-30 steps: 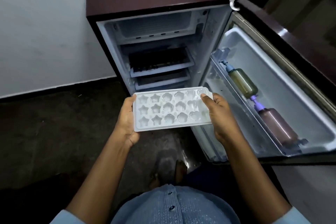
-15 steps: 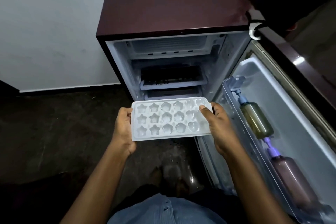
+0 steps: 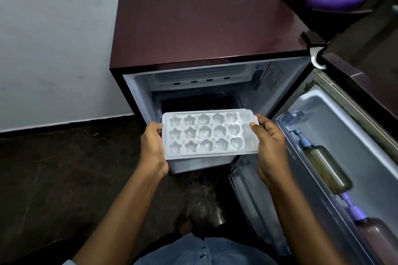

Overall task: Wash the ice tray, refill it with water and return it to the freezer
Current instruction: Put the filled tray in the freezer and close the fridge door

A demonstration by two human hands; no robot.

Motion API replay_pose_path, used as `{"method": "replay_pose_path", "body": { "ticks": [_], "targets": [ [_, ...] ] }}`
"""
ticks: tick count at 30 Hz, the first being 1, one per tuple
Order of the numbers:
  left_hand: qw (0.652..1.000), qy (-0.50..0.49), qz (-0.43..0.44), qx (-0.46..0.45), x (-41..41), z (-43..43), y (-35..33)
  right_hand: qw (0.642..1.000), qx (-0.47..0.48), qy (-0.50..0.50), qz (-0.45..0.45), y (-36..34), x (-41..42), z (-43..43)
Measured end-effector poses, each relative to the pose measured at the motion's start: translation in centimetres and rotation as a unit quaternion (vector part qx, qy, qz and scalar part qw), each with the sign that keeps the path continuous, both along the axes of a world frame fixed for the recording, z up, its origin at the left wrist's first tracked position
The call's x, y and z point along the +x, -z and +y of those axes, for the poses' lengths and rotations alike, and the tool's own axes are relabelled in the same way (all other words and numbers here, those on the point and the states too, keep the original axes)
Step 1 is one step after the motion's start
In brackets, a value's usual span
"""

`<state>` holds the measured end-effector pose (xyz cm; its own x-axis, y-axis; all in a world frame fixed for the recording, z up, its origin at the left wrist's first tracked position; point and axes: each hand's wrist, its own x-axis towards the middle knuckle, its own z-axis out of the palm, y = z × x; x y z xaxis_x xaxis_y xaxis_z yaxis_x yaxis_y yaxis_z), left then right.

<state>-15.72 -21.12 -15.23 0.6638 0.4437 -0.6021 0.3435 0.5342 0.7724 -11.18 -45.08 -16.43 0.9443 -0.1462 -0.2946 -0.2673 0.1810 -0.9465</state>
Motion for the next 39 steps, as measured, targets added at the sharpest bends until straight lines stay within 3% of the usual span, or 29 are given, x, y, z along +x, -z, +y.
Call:
{"method": "replay_pose_path", "body": {
  "ticks": [11, 20, 29, 39],
  "targets": [
    [0.998, -0.047, -0.014, 0.049, 5.6, 1.7, 1.0, 1.000, 0.010, -0.005, -0.027, 0.3, 6.1, 2.2],
    [0.987, -0.063, -0.135, 0.067, 9.8, 1.3, 4.8, 0.993, 0.094, 0.002, -0.074, 5.4, 11.8, 2.7],
    [0.964, -0.056, -0.234, 0.112, 14.0, 2.0, 8.1, 0.978, 0.019, -0.032, -0.205, 6.6, 16.8, 3.5],
    [0.935, -0.031, -0.306, 0.177, 18.6, 4.2, 8.6, 0.974, -0.004, -0.041, -0.223, 7.4, 21.7, 5.0]
  ]
}}
